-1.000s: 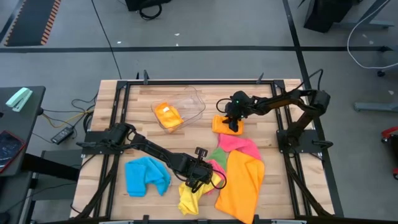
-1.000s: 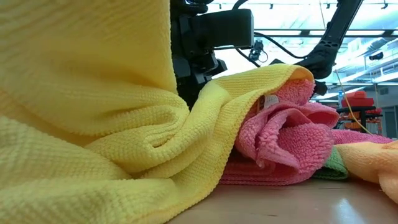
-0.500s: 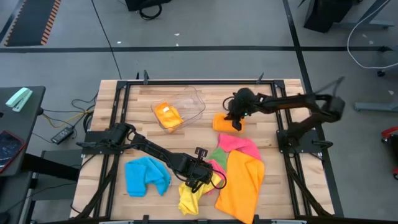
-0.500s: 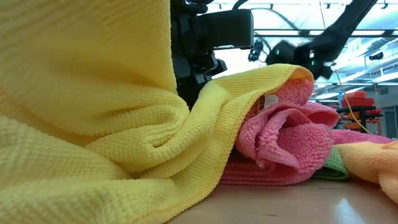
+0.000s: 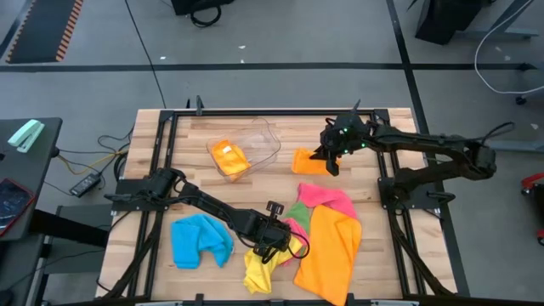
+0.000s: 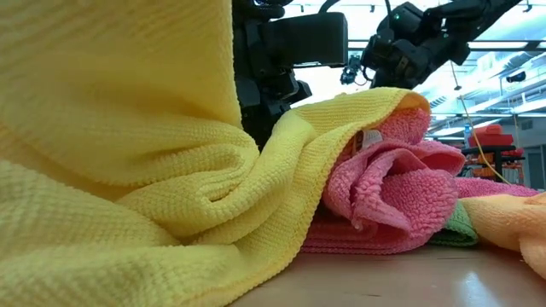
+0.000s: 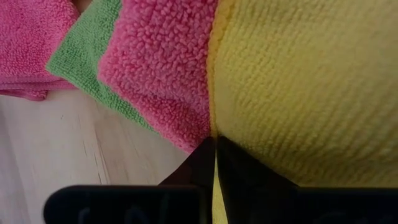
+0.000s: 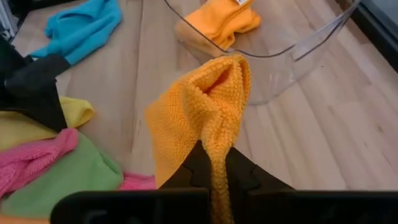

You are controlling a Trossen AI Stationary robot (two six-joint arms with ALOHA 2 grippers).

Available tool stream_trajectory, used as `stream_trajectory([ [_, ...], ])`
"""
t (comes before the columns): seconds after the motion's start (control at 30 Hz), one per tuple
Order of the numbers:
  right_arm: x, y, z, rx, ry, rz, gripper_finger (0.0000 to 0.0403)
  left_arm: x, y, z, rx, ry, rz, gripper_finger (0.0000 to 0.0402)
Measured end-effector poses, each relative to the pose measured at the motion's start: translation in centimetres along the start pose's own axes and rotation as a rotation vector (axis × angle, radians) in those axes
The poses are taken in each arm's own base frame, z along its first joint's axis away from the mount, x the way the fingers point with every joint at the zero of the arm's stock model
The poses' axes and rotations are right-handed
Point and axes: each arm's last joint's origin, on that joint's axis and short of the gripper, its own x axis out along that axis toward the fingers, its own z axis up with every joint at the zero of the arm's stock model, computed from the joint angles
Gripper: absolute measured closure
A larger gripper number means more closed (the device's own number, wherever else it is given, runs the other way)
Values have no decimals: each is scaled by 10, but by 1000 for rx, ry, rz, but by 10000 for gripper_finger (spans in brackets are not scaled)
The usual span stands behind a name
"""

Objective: Fold microfiber towels
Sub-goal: Put the folded orange microfiber towel into the transparent bin

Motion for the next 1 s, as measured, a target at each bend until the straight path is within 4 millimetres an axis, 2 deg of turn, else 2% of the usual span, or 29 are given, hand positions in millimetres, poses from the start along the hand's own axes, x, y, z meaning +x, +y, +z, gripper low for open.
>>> stream_trajectory([
  [0.13, 0, 1, 1, 37, -7, 5, 390, -1, 1, 1, 57, -9, 42, 370],
  [0.27, -3, 5, 4, 86, -40, 60, 390, -20, 15, 8, 94, -43, 303, 377],
  [0.37, -16, 8, 12, 139, -92, 104, 377, -36, 25, 12, 123, -39, 525, 379],
  [0.5, -41, 14, 32, 154, -156, 145, 370, -40, 24, 16, 303, 7, 643, 369],
  [0.57, -50, 18, 39, 164, -125, 165, 369, -42, 25, 19, 404, 36, 690, 362],
  [0.73, -73, 28, 56, 132, -47, 218, 367, -45, 30, 28, 535, 82, 798, 321],
  [1.0, -80, 38, 52, 91, 17, 274, 365, -54, 43, 45, 668, 109, 914, 211],
])
